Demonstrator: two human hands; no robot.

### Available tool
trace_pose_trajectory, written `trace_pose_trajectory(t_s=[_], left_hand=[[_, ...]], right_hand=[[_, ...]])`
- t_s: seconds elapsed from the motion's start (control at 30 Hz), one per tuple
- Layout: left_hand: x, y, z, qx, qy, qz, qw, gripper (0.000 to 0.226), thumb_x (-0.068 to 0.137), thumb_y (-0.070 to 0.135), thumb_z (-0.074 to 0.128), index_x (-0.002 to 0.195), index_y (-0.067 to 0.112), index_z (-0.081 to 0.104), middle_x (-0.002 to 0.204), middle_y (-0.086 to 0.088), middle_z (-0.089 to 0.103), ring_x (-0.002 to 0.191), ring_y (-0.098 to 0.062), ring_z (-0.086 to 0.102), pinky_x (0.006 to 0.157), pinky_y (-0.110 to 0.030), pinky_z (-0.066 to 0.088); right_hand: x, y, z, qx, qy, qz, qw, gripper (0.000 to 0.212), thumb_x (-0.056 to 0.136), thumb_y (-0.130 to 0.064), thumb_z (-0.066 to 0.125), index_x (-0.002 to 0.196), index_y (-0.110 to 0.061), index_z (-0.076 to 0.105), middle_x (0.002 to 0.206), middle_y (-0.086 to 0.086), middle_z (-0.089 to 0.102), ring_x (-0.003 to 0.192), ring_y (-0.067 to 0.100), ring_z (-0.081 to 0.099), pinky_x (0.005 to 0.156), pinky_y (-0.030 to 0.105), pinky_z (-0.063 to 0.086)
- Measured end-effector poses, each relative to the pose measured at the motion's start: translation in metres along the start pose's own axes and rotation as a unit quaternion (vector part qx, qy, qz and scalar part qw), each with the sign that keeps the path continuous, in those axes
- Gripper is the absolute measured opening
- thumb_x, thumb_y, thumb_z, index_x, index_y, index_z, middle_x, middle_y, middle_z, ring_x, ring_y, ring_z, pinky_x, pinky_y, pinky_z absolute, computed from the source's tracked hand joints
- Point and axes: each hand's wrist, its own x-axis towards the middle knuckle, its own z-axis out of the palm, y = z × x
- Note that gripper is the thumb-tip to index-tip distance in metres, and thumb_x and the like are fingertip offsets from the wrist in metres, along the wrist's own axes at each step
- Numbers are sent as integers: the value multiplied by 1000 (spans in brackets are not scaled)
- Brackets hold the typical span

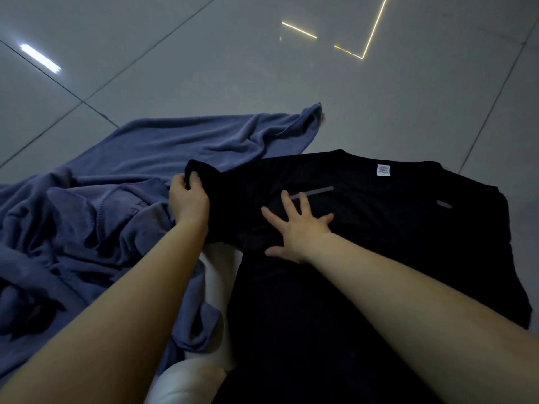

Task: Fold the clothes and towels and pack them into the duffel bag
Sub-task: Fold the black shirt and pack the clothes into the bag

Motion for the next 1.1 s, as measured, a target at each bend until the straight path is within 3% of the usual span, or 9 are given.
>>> trace_pose_trajectory(t_s=[0.13, 0.23, 0.37, 0.43, 0.57, 0.7, 0.83, 0.97, 1.1], left_hand=[[3, 0, -14, -25, -8, 85, 996, 28, 103, 18, 36, 75, 19, 39, 67, 2, 37, 58, -9, 34, 64, -31, 28], [5, 1, -18, -41, 16, 71, 996, 28, 103, 16, 35, 75, 19, 40, 66, 2, 38, 58, -8, 33, 59, -27, 29], [6, -13, -23, -31, -37, -14, 999, 7, 98, 13, 47, 106, 13, 48, 91, -8, 53, 83, -22, 51, 69, -31, 45], [4, -21, -28, 37, -57, -12, 998, 31, 92, 9, 58, 120, 15, 45, 109, -12, 56, 99, -28, 56, 84, -39, 49], [3, -12, -31, 161, -52, 48, 984, 47, 91, 10, 61, 133, 14, 41, 124, -9, 53, 111, -28, 54, 88, -35, 42], [-8, -5, -29, 233, 62, 105, 965, 35, 90, 30, 63, 114, 9, 50, 126, -14, 42, 110, -34, 50, 90, -40, 41], [-30, -22, -18, 336, -15, 63, 940, 46, 84, 55, 62, 95, 10, 66, 132, -8, 37, 123, -32, 36, 101, -39, 35], [-36, -26, -18, 333, -59, 31, 941, 29, 85, 48, 65, 79, 20, 64, 142, -3, 32, 129, -31, 30, 103, -42, 35], [-43, -31, -26, 269, -32, 67, 960, 27, 87, 37, 66, 76, 13, 63, 127, -10, 43, 117, -30, 45, 99, -35, 37]], right_hand=[[0, 5, -12, -5, 4, -12, 1000, 86, 89, -66, 45, 147, -47, -15, 157, 3, -28, 144, 40, -19, 103, 75, 17], [-4, 13, -10, -11, 18, -37, 999, 86, 88, -68, 44, 148, -47, -13, 158, 0, -24, 145, 36, -17, 106, 74, 10], [-12, 30, -2, 9, 32, -31, 999, 86, 87, -67, 46, 148, -46, -11, 159, -1, -20, 146, 33, -15, 108, 71, 13], [-15, 34, 3, 2, 15, -20, 1000, 87, 87, -66, 48, 149, -45, -10, 159, 0, -23, 146, 32, -18, 108, 71, 15], [-16, 30, 5, -14, -4, -12, 1000, 92, 87, -65, 51, 149, -43, -14, 156, 2, -30, 144, 34, -23, 107, 73, 15], [-15, 26, 8, -23, -3, -4, 1000, 95, 86, -67, 50, 148, -42, -18, 155, 4, -33, 143, 37, -24, 105, 74, 14], [-13, 26, 13, -25, 17, -1, 1000, 94, 85, -72, 44, 147, -43, -19, 154, 3, -34, 143, 35, -25, 105, 74, 12], [-13, 25, 15, -29, 16, 3, 999, 94, 84, -74, 43, 147, -44, -20, 154, 3, -35, 143, 35, -25, 105, 74, 12], [-14, 27, 11, -28, 8, 4, 1000, 95, 83, -74, 44, 147, -44, -20, 154, 2, -35, 143, 35, -25, 105, 74, 13]])
